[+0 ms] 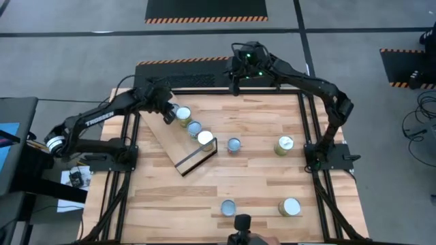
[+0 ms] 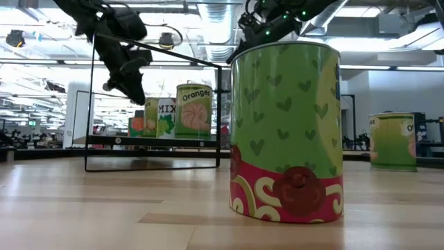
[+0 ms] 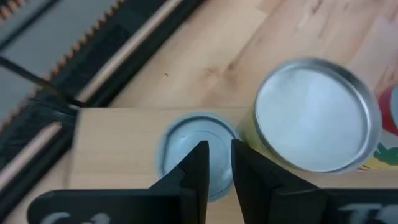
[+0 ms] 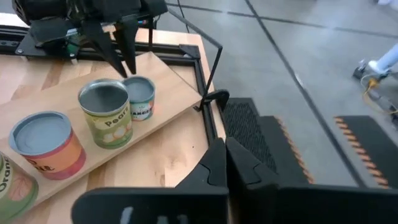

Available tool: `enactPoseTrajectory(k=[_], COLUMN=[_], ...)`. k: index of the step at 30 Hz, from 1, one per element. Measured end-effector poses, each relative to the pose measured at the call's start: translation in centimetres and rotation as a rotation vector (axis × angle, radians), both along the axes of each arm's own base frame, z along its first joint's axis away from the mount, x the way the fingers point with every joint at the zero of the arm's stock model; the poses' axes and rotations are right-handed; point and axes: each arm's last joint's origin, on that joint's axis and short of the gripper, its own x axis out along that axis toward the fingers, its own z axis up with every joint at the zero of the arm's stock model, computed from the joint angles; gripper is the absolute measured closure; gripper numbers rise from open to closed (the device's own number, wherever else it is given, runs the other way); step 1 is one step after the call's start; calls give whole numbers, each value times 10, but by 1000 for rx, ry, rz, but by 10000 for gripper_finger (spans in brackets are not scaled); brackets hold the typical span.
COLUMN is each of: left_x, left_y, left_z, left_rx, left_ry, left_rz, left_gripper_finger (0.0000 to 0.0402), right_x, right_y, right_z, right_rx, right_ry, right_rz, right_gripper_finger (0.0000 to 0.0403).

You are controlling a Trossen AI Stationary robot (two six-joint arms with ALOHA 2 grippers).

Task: Pick and place cans onto a shelf
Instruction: Put the canned corn on the shelf

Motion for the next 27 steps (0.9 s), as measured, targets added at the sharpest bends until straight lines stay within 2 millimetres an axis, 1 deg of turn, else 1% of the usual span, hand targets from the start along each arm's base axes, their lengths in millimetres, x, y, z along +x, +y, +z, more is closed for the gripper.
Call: enactPoseTrajectory(k=[2,3,5,8,10,13,16,18,22,24,26,27], left_x=[-6,-9,-16,-28,-34,-42,-46,-48,-47,-46,-45,-44], left_y=[-5,-7,-14,-27,-35,-46,-56,-61,-67,-68,-69,-69], left_z=[8,12,15,9,3,-7,-14,-20,-25,-27,-29,-29], left_rx=[38,58,94,138,174,239,313,340,339,338,329,329], left_ry=[-10,-25,-72,-158,-242,-366,-480,-533,-587,-587,-574,-574], left_rz=[18,25,35,49,61,59,11,-37,-105,-130,-143,-147], left_gripper_finger=[351,354,362,377,388,399,399,398,398,399,399,399], right_x=[-2,-4,-8,-20,-29,-42,-52,-57,-60,-57,-56,-51], right_y=[3,5,11,21,31,48,68,85,121,139,155,163], right_z=[4,2,-7,-29,-39,-53,-67,-75,-91,-96,-103,-108], right_rx=[-15,-19,-33,-44,-31,5,44,63,132,144,161,164], right_ry=[-8,-12,-18,-30,-74,-126,-113,-68,125,193,265,291], right_rz=[-13,-17,-31,-58,-68,-71,-48,-10,101,141,191,220], right_gripper_finger=[399,400,400,400,401,401,399,398,387,370,344,330])
